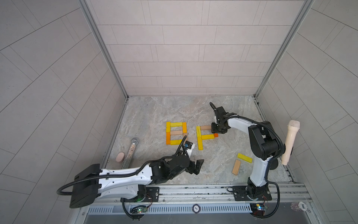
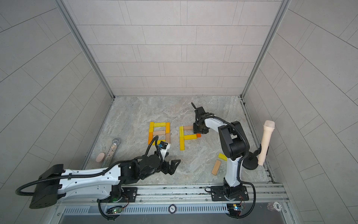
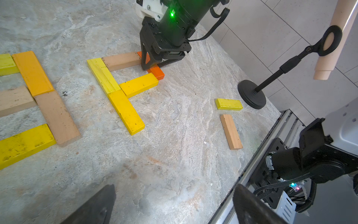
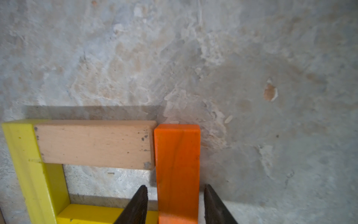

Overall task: Assemble the number 8 with building blocks
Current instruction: Assemble the building block at the center of the board.

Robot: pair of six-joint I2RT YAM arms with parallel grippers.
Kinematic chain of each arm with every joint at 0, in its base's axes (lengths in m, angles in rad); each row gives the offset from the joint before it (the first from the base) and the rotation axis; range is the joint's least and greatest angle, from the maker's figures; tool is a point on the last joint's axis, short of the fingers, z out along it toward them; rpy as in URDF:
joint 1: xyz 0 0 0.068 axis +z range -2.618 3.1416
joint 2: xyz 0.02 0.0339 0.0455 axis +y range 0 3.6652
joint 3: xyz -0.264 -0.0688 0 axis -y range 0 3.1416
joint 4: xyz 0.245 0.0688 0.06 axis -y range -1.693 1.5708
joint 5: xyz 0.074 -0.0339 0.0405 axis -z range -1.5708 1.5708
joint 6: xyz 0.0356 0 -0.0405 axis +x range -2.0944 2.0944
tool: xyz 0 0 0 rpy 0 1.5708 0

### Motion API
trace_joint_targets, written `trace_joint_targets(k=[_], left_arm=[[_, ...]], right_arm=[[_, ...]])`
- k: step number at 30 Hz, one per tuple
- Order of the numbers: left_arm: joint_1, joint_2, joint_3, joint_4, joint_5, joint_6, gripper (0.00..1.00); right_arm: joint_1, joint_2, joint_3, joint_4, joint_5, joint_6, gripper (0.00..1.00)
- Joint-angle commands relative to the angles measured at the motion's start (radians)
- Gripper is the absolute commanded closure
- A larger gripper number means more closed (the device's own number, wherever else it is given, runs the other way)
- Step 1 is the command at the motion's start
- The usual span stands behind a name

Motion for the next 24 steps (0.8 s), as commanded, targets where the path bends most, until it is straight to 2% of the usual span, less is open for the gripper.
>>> trace_joint_targets(k=[1,14,24], left_arm=[[0.003,-0.014,0.0,0.021,-0.008,-0.004,0.0],[0.003,-0.016,-0.004,0.035,0.002,-0.005,0.0],[0.003,-0.035,-0.009,0.054,0.009,0.001,0.0]], right_arm=[[-0.004,-0.034,0.003,-0.042,0.026,-0.003,0.51],[-0.005,-0.183,-0.042,-0.074,0.024,-0.015,0.46],[0.002,-0.51,-0.294,-0.116,0.109,0.05,0.45]])
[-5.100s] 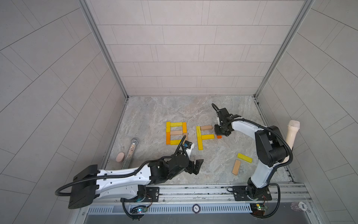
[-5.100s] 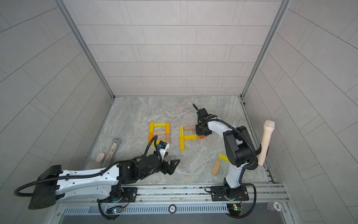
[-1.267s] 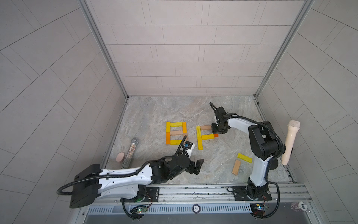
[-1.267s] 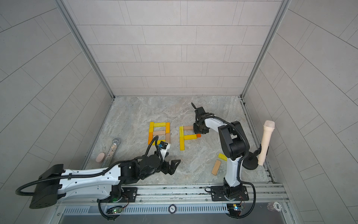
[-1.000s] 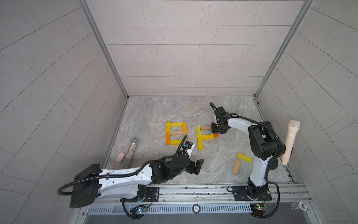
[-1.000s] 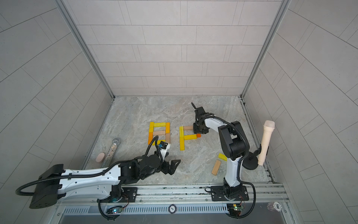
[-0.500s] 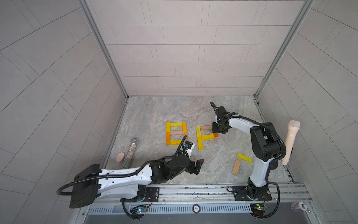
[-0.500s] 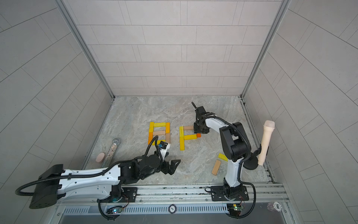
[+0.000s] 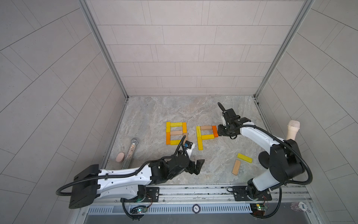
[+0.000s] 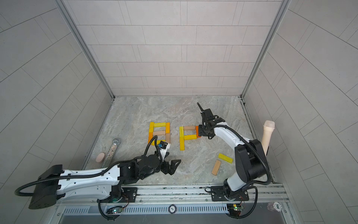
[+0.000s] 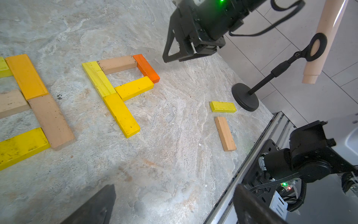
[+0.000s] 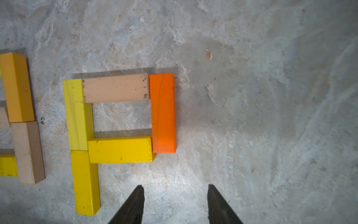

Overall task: Assemble the number 8 with building blocks
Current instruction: Assemble the building block at the center of the board, then pick up the building block from the center of the board.

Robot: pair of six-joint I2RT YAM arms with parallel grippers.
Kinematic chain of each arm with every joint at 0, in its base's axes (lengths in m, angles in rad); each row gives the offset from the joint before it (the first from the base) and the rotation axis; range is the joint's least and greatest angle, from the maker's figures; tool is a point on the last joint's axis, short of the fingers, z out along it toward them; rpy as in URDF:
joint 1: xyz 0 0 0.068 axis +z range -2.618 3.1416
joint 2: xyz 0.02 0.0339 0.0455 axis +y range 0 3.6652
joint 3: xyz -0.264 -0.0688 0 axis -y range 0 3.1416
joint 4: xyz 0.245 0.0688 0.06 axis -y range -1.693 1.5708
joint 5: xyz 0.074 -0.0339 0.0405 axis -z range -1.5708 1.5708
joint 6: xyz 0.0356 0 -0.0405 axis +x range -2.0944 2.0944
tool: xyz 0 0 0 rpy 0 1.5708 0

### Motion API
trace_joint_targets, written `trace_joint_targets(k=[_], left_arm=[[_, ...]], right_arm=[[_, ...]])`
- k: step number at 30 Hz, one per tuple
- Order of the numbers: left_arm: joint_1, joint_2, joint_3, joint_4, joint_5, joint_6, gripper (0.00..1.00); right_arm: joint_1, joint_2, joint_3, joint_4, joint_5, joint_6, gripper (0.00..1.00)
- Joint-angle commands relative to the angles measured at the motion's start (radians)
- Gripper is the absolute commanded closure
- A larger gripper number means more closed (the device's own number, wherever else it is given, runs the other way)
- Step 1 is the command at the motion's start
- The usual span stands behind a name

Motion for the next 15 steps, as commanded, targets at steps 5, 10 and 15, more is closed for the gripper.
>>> trace_joint_targets(k=[5,10,15], left_arm=[[0.003,-0.019,-0.007,0.046,0.007,0.009,0.0],[0.003,-0.007,-0.002,0.066,0.02,0.014,0.0],[0.003,0.017,0.002,0.085,0.031,0.012,0.0]], right_arm=[[0.012,-0.264,-0.207,-0.101,0.092,0.112,0.43],[0.028,-0.451,-0.356,-0.124,0.111,0.171,0.36],[0.035,-0.578,-0.463,-0.169,0.126,0.249,0.31]])
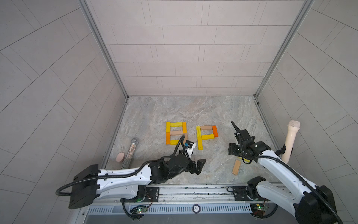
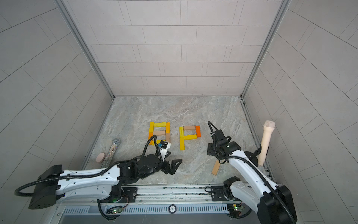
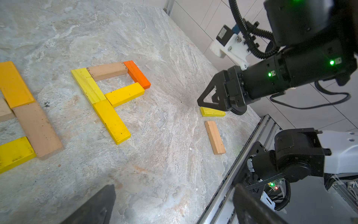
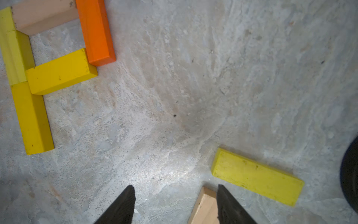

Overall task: Assemble the number 8 with building blocks
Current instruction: Pick up the building block from the center of the board.

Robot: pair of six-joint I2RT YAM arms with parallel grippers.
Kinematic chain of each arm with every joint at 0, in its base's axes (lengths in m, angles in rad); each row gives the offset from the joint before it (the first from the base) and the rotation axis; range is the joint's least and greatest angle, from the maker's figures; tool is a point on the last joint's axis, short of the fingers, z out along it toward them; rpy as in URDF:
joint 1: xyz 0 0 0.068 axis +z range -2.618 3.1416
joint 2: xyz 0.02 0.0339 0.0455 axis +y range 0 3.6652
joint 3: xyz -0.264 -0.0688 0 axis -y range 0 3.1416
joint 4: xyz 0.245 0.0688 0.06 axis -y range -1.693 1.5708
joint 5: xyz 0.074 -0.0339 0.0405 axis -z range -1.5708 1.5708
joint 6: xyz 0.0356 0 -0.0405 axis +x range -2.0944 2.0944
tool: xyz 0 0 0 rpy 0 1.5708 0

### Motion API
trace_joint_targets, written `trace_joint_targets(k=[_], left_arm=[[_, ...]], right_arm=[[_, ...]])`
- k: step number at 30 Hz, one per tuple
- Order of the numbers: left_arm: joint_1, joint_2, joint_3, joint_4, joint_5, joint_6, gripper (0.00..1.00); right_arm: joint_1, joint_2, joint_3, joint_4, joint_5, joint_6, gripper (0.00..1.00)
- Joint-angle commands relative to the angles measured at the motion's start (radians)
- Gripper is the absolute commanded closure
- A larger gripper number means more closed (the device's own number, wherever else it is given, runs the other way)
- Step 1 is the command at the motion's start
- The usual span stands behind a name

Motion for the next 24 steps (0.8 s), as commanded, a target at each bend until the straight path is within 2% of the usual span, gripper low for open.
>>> trace_joint_targets(k=[1,6,15,24], left_arm=[[0.002,0.016,0.003,0.038,0.004,0.004,0.0],[0.003,0.031,0.004,0.048,0.012,-0.001,0.0],[0.003,0.037,-0.004,0.065,0.007,-0.02,0.0],[0.003,0.038,-0.005,0.063,-0.002,-0.025,0.0]], right_arm=[[0.008,-0.065,-0.051,-0.057,0.037,0.085,0.3],[0.022,-0.124,-0.106,-0.094,0.032,0.146,0.28],[0.121,-0.192,-0.175,-0.098,0.08,0.299,0.28],[0.13,-0.165,-0.166,-0.099,0.087,0.307,0.43]])
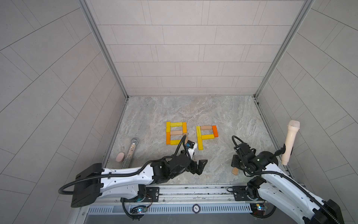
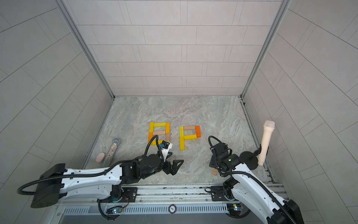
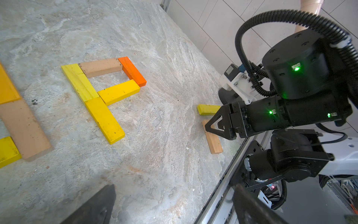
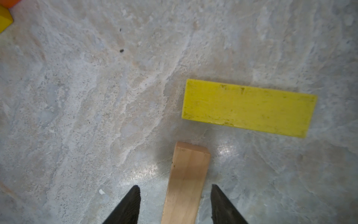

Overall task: Assemble the number 8 with building blocks
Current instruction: Pick up the building block from the center of the board.

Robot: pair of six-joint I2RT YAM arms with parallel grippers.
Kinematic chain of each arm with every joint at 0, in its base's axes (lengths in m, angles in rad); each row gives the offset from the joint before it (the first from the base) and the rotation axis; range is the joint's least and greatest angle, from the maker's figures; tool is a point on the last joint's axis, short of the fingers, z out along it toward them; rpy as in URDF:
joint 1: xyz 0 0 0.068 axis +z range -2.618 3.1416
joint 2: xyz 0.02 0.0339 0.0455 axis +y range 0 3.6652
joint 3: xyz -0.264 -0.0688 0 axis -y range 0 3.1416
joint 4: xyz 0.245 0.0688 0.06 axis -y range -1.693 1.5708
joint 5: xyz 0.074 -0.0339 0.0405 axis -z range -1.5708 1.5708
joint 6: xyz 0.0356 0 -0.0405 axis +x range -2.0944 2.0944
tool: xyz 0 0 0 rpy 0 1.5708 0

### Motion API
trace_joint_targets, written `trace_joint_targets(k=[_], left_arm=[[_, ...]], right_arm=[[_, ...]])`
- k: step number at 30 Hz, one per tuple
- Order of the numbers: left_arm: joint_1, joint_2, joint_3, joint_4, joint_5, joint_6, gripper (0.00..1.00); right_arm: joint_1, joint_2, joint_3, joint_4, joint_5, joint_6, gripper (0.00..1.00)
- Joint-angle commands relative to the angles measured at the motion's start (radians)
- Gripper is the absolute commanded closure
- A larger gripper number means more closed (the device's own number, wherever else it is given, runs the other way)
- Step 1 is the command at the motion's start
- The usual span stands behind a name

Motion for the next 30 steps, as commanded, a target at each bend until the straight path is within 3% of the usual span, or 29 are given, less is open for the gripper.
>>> trace_joint_targets(k=[1,16,30], left_arm=[[0.003,0.004,-0.005,0.026,-0.021,-0.013,0.0],[0.002,-0.001,-0.013,0.027,-0.029,-0.025,0.0],[0.003,-0.007,-0.004,0.009,-0.047,-0.055,0.0]], right_arm=[[0.006,0.011,0.011,-0.015,0.027,0.03,0.44],[0.006,0.086,0.0,0.071,-0.016,0.053,0.47],[0.02,0.122,0.018,0.051,0.061,0.141,0.41]])
